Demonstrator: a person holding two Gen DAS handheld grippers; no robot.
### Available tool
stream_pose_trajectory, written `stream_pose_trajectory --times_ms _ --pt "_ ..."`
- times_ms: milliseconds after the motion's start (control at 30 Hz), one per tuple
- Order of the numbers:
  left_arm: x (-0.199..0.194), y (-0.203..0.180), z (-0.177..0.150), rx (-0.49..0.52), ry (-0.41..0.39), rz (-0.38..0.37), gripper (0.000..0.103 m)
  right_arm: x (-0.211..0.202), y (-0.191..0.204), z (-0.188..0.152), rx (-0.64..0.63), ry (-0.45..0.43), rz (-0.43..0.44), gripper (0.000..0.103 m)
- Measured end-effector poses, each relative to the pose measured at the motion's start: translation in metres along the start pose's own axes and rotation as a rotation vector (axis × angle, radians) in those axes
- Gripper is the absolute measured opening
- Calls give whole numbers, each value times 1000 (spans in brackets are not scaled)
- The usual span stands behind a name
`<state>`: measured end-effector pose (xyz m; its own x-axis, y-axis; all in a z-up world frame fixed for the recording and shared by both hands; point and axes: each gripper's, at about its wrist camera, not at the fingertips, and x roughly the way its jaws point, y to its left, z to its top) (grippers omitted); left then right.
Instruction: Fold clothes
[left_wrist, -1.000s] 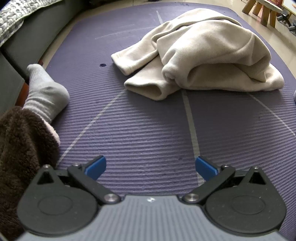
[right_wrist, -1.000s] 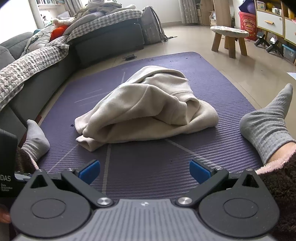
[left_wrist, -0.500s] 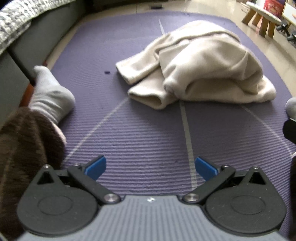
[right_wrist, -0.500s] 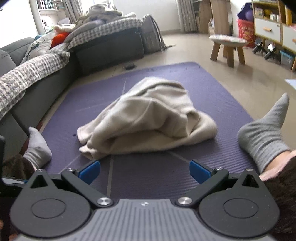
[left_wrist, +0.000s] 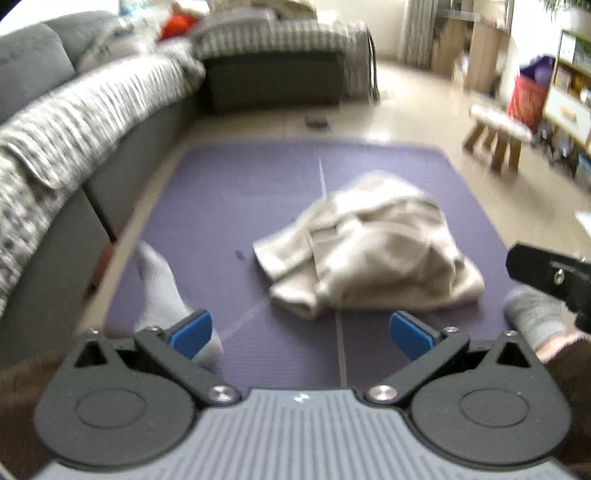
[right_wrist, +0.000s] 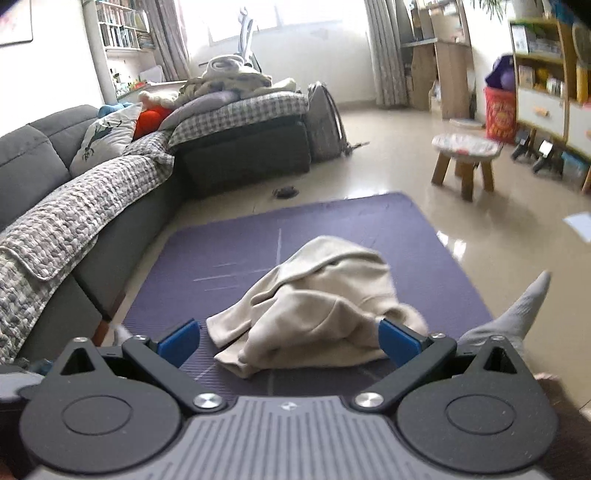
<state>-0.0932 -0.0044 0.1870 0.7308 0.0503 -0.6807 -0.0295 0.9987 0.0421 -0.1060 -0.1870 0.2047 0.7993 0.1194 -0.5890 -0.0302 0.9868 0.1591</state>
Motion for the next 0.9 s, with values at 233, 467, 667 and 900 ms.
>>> stream_pose_trajectory --times_ms 233,467,667,900 --pt "-36 10 8 -4 -42 39 103 -29 9 7 -28 -14 -11 102" --pt "-54 36 9 -129 38 -35 103 -50 17 18 -21 -14 -52 102" --pt "-60 38 15 -150 51 -56 103 -54 30 46 -103 48 -70 102" --pt "-62 37 33 -123 69 -28 103 -45 45 80 -204 172 -97 102"
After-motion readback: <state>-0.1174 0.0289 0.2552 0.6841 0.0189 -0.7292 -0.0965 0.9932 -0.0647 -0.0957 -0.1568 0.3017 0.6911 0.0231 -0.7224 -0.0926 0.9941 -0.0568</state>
